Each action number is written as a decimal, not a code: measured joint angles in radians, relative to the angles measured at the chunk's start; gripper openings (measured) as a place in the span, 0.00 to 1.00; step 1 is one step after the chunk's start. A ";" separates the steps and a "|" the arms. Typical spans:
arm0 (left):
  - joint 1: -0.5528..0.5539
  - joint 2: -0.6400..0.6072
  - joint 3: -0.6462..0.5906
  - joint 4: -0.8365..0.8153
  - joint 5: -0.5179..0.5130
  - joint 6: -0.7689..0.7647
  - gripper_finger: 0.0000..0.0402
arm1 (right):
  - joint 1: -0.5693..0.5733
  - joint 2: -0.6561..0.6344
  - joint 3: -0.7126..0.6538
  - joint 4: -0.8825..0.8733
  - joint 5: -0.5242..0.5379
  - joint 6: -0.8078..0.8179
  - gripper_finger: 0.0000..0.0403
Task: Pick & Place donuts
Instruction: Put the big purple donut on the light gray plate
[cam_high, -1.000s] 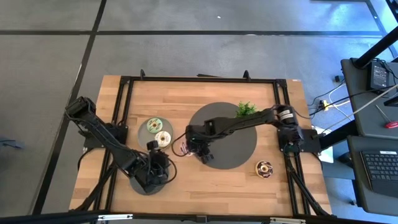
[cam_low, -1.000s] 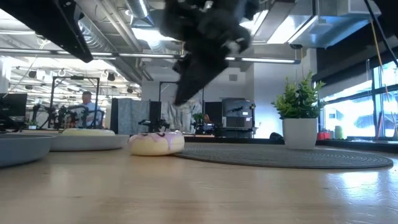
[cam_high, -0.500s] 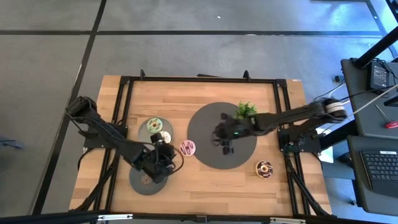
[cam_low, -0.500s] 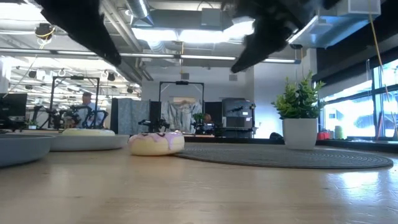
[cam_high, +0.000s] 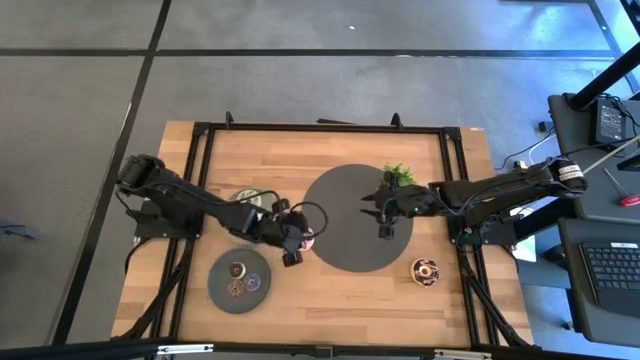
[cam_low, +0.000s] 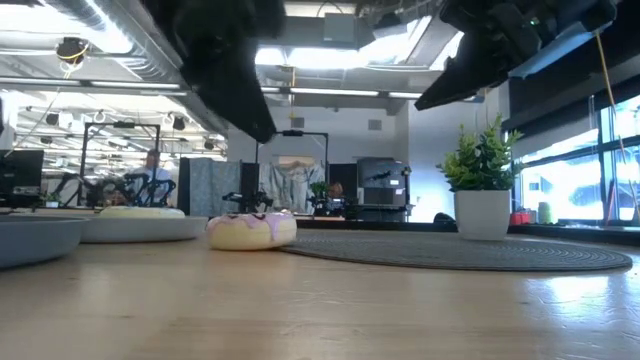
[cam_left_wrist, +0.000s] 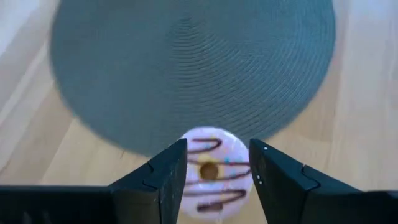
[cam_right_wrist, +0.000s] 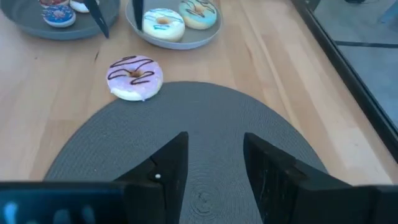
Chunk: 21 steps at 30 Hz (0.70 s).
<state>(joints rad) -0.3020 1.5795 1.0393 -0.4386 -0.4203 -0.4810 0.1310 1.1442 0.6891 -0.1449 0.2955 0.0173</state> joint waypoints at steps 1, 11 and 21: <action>0.013 0.014 0.000 0.016 0.015 0.035 0.42 | 0.000 -0.001 0.000 0.001 0.000 -0.001 0.39; 0.084 0.140 0.000 0.008 0.048 0.100 0.39 | 0.000 0.004 0.000 0.015 0.000 -0.025 0.39; 0.115 0.204 0.000 0.008 0.124 0.101 0.35 | 0.000 0.004 0.000 0.015 0.000 -0.025 0.39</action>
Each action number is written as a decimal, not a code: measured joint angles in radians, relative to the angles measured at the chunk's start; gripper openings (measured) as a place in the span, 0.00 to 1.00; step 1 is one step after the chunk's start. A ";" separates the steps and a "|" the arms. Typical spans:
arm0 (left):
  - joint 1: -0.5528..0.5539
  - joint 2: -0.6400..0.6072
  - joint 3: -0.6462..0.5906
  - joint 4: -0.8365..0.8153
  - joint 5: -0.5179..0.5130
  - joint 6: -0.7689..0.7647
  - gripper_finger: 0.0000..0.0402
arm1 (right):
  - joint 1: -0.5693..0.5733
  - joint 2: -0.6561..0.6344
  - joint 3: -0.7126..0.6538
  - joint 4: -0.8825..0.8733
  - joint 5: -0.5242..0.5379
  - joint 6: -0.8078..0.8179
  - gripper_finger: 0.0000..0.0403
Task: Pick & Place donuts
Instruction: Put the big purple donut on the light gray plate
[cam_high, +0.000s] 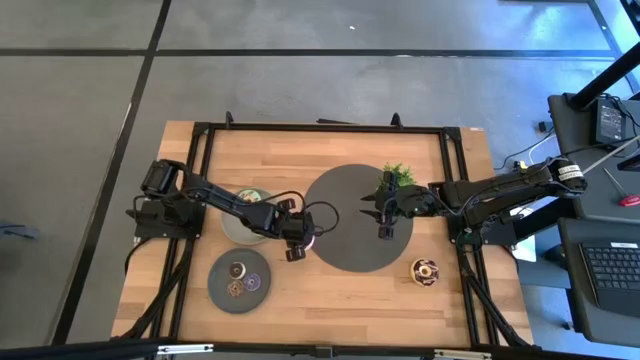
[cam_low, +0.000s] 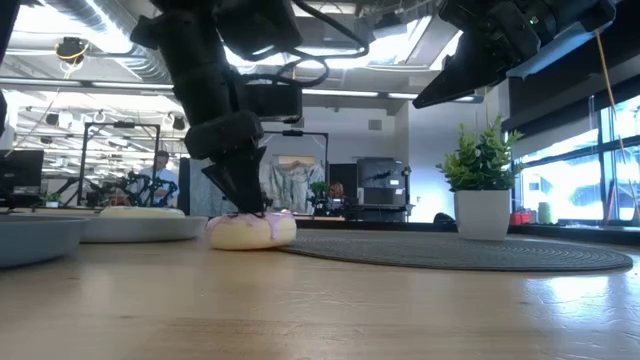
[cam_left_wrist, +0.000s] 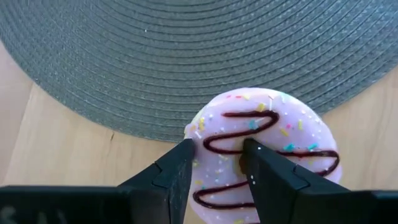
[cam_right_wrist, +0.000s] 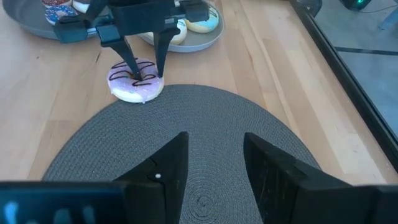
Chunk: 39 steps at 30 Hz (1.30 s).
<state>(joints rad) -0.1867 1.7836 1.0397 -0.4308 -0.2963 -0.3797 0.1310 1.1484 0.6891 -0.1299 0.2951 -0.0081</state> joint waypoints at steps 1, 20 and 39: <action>0.000 0.000 0.000 -0.007 -0.001 0.001 0.34 | 0.000 0.000 0.000 0.000 0.000 0.000 0.39; -0.001 -0.003 0.009 -0.033 0.023 0.025 0.04 | 0.000 0.001 0.001 -0.003 0.000 -0.003 0.39; -0.213 -0.491 -0.062 -0.659 -0.124 -0.695 0.03 | 0.000 0.001 0.002 -0.017 -0.006 0.002 0.39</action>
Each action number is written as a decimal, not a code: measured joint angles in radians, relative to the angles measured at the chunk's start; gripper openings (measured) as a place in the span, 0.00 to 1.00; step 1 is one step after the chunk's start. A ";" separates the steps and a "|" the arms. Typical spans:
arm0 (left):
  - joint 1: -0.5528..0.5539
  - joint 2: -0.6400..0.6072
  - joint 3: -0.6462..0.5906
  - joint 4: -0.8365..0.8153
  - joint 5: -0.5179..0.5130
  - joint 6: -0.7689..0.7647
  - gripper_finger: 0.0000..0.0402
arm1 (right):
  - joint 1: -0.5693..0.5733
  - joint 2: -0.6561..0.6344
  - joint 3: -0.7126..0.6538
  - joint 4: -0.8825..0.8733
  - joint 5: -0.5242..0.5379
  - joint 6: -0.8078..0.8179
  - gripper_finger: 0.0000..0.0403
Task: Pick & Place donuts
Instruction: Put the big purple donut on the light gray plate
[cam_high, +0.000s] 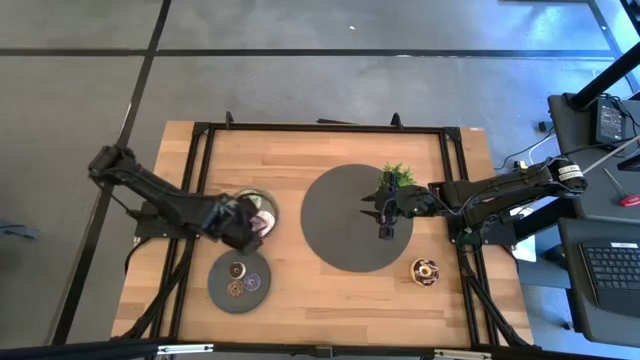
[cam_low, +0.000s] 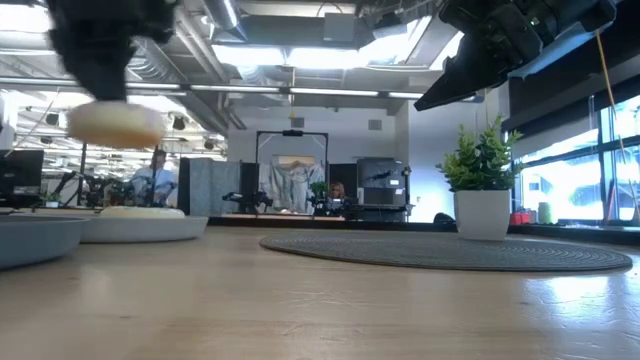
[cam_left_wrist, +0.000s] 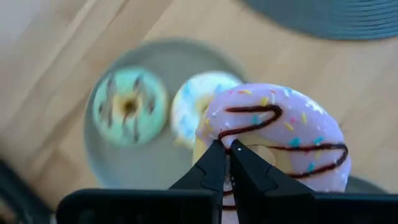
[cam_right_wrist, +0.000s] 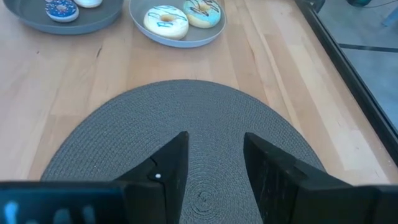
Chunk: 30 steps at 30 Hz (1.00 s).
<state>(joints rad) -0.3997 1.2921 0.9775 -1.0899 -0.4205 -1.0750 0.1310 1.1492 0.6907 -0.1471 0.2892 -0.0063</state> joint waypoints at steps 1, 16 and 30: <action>-0.020 -0.019 -0.031 -0.005 -0.010 -0.059 0.03 | 0.000 0.000 0.000 0.000 -0.001 0.000 0.39; -0.033 -0.067 -0.290 -0.013 0.008 -0.370 0.03 | 0.000 0.000 0.000 0.023 -0.002 0.001 0.39; 0.017 -0.053 -0.321 0.021 0.013 -0.344 0.03 | 0.000 0.000 0.000 0.019 -0.003 0.000 0.39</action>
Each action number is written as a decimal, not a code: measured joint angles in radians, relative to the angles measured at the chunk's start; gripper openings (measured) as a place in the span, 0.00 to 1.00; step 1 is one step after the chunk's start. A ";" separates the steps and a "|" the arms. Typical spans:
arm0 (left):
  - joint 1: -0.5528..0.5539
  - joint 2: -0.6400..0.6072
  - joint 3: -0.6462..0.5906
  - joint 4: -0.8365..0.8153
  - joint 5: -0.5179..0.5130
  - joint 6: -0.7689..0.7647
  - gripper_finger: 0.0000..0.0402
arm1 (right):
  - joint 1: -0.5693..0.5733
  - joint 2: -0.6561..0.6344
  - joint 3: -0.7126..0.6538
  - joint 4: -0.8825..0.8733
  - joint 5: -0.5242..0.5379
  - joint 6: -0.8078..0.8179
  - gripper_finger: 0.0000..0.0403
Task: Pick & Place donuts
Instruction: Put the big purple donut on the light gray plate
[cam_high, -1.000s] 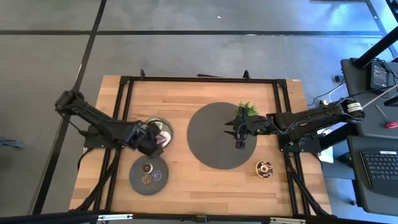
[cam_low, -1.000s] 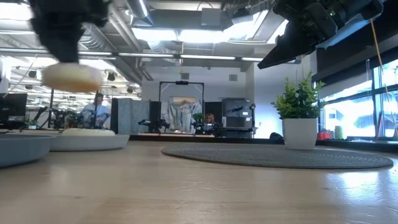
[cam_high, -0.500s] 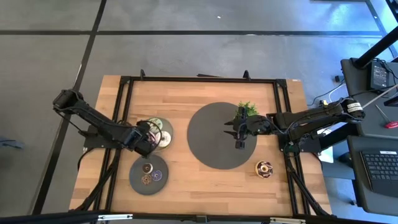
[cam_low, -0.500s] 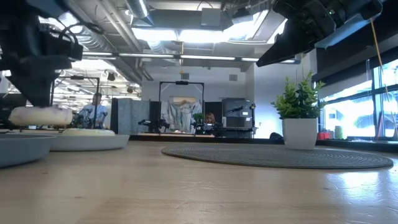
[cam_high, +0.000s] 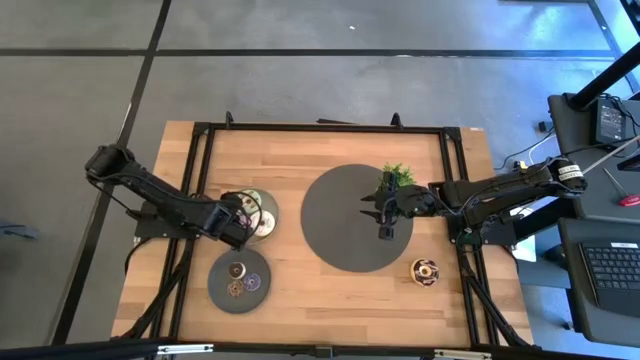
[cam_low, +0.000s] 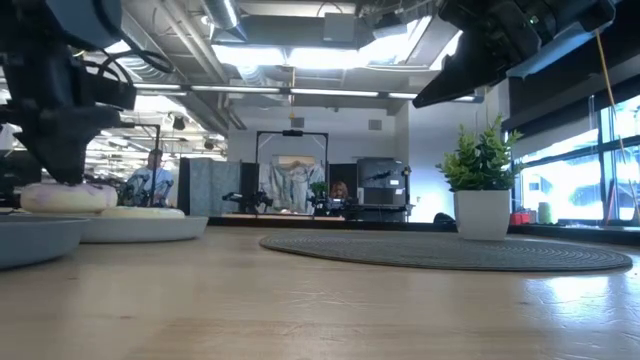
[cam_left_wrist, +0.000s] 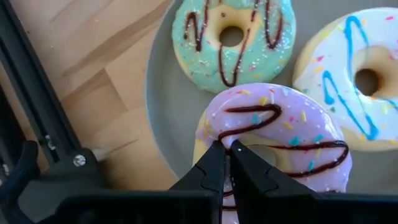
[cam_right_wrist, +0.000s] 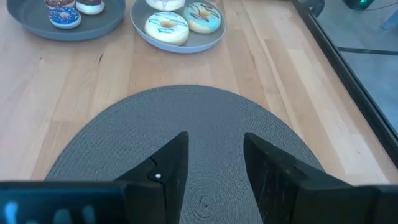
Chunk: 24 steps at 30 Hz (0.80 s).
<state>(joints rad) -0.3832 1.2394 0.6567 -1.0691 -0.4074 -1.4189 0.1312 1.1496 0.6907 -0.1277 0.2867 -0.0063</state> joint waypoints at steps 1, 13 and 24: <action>0.001 0.004 0.000 0.001 -0.002 0.000 0.03 | 0.000 0.000 0.000 -0.004 0.000 0.000 0.39; 0.000 0.094 0.000 0.009 0.010 -0.011 0.03 | 0.000 0.000 0.000 -0.013 0.000 0.002 0.39; 0.000 0.146 0.000 0.027 0.013 -0.007 0.08 | 0.000 0.000 0.000 -0.013 0.000 0.002 0.39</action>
<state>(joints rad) -0.3832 1.3849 0.6563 -1.0420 -0.3947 -1.4256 0.1310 1.1496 0.6907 -0.1406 0.2863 -0.0040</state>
